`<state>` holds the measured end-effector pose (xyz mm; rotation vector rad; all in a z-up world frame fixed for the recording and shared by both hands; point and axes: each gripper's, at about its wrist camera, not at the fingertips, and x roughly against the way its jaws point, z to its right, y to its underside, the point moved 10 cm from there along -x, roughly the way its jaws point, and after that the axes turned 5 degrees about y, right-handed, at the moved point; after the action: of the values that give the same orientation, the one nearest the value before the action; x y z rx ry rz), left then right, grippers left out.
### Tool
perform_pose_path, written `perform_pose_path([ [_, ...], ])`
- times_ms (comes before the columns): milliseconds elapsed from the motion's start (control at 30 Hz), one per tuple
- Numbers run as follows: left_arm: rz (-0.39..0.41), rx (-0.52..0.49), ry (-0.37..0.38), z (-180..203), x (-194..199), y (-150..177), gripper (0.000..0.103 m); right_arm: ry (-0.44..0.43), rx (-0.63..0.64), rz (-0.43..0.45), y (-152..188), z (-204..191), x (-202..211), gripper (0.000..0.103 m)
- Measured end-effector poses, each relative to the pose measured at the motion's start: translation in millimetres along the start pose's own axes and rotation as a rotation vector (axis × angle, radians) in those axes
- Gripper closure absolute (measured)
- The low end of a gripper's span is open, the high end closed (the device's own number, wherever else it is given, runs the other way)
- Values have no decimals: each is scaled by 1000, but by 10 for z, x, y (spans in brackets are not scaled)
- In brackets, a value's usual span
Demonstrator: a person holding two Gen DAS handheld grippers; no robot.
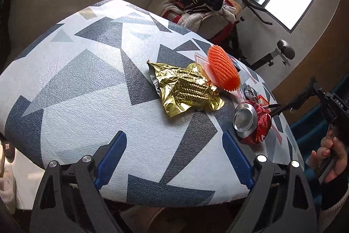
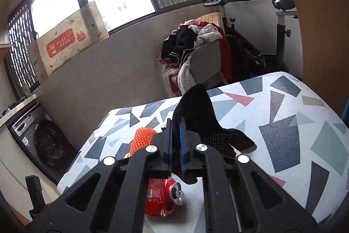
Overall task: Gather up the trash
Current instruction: 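Grasp the black glove with the right tool while the left tool grasps the gold foil wrapper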
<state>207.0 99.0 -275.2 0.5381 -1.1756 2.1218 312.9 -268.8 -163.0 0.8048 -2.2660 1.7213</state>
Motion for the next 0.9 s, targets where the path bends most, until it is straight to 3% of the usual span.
perform_pose_path([
  [167, 20, 189, 47, -157, -247, -314, 28, 19, -5, -34, 242, 125, 63, 93],
  [267, 28, 138, -4, -158, -422, -483, 32, 24, -23, -45, 343, 189, 81, 93],
  [467, -4, -97, -68, 14, -720, -597, 32, 37, -18, -61, 475, 236, 103, 93],
  [567, -31, -227, -42, 91, -735, -621, 32, 39, 4, -61, 499, 237, 134, 93],
  [667, -71, -481, -69, 202, -767, -635, 32, 45, 25, -59, 509, 260, 148, 93],
  [767, -161, -729, -66, 339, -893, -537, 32, 42, 0, -68, 524, 307, 114, 93],
  [900, -260, -956, -58, 444, -1074, -423, 35, 42, -8, -73, 544, 298, 92, 93],
])
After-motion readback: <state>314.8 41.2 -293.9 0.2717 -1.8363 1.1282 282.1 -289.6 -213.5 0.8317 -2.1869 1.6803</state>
